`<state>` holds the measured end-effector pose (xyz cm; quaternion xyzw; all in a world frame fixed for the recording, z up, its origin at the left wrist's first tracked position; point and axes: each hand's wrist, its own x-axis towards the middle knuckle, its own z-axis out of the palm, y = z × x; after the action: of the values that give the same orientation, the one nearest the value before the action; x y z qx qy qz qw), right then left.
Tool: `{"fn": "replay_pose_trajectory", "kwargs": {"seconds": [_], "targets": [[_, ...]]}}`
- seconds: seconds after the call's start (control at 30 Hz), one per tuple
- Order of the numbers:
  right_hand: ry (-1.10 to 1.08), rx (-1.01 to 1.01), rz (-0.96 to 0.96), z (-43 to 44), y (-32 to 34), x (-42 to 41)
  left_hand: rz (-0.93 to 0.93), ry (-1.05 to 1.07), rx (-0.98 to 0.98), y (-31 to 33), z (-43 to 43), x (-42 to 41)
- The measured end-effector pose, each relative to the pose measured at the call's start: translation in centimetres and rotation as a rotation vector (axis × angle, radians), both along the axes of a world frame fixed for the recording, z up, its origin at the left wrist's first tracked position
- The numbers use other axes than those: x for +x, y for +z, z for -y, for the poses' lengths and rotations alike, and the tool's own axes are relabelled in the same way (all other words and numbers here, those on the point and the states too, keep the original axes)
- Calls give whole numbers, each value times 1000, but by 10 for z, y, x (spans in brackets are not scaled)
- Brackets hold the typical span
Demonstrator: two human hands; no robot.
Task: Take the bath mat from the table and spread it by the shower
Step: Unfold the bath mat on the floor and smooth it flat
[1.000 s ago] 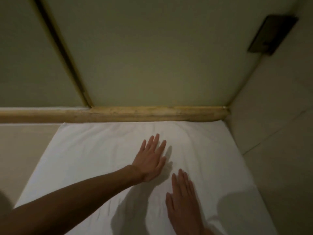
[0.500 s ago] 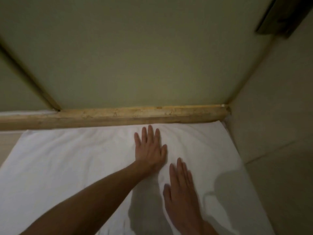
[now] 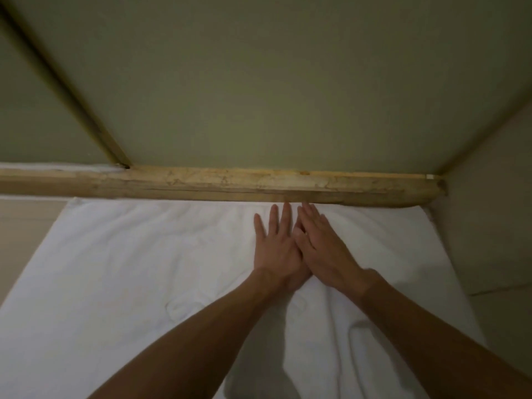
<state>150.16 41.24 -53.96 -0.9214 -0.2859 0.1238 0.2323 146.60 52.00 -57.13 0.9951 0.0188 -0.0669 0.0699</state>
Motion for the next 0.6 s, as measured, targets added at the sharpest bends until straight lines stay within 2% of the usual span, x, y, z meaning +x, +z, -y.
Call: {"fn": "replay_pose_trajectory", "kwargs": {"seconds": [0.17, 0.37, 0.6], "targets": [[10, -83, 59, 2, -11, 5, 16, 17, -44, -1, 0, 1], [47, -329, 241, 25, -18, 9, 6, 55, -61, 3, 2, -1], [28, -369, 240, 56, -26, 21, 1, 45, -70, 6, 0, -1]]}}
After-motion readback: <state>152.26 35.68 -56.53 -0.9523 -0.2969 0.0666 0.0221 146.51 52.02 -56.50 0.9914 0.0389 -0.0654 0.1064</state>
